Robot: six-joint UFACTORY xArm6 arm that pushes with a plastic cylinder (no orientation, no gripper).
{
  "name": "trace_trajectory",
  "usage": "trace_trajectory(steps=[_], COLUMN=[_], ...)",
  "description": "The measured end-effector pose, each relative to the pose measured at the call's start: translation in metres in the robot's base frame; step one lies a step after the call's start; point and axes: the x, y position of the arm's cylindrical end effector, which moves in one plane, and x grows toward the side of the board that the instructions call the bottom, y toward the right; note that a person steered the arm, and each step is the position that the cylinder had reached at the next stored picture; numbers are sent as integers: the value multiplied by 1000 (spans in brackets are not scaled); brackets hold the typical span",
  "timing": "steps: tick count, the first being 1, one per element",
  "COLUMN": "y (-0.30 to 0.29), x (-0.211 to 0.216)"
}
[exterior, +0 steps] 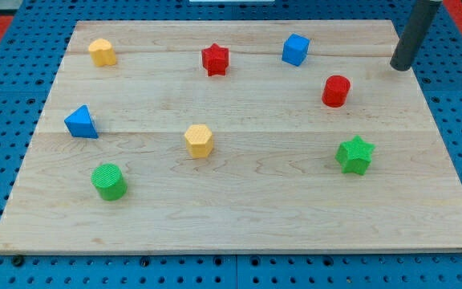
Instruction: Push red star to the center
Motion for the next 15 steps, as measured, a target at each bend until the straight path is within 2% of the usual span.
trace_trajectory(steps=[4,6,7,9,10,12,13,14,15], y=[2,2,-7,-24,-51,-79,-121,-196,-208], x=[8,39,58,61,61,35,10,3,-27])
